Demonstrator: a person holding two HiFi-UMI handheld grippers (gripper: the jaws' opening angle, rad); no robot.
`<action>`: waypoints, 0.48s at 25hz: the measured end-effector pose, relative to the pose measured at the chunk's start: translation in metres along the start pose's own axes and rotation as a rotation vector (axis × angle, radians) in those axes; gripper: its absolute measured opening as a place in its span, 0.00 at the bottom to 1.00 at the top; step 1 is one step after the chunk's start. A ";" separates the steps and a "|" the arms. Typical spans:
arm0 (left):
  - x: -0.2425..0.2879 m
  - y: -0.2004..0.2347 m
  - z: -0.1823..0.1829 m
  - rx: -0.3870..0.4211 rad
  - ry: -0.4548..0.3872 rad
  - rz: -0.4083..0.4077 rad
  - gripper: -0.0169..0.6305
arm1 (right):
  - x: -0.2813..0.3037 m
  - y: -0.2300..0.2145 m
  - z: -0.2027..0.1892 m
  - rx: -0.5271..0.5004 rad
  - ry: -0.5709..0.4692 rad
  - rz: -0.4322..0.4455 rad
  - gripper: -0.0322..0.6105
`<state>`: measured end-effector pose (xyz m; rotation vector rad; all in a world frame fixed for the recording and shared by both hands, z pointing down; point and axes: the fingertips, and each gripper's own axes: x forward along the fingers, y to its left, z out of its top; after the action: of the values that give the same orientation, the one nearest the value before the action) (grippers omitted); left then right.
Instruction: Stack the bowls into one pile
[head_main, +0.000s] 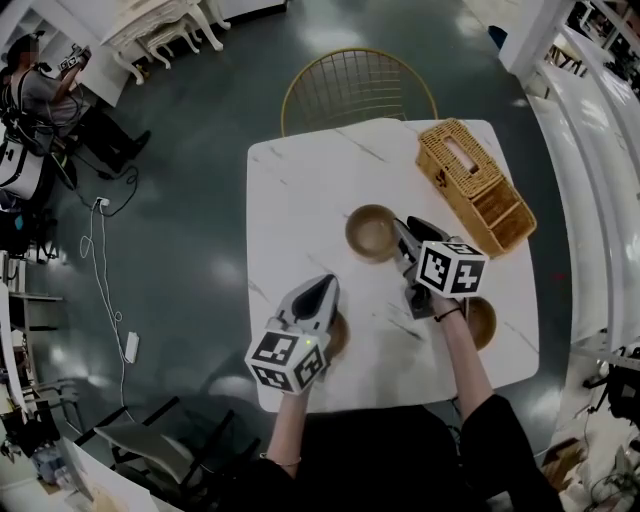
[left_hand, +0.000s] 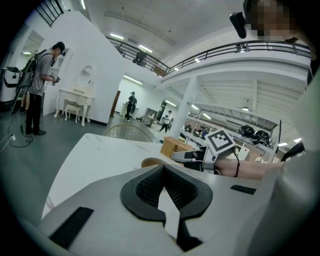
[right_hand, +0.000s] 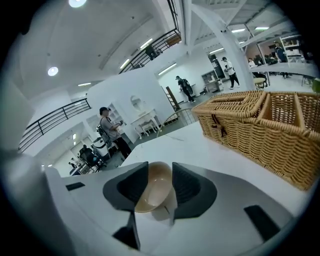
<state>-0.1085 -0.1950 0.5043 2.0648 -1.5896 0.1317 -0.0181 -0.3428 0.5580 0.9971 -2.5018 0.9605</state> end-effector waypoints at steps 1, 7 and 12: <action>0.001 -0.001 -0.001 0.001 0.003 -0.002 0.05 | 0.002 -0.004 -0.003 0.008 0.009 -0.011 0.23; 0.005 -0.001 -0.005 0.002 0.016 -0.005 0.05 | 0.018 -0.017 -0.022 0.094 0.065 -0.047 0.26; 0.005 -0.001 -0.004 -0.011 0.014 -0.001 0.05 | 0.025 -0.019 -0.031 0.169 0.099 -0.054 0.26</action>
<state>-0.1055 -0.1971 0.5091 2.0520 -1.5771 0.1370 -0.0225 -0.3447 0.6017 1.0338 -2.3323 1.1898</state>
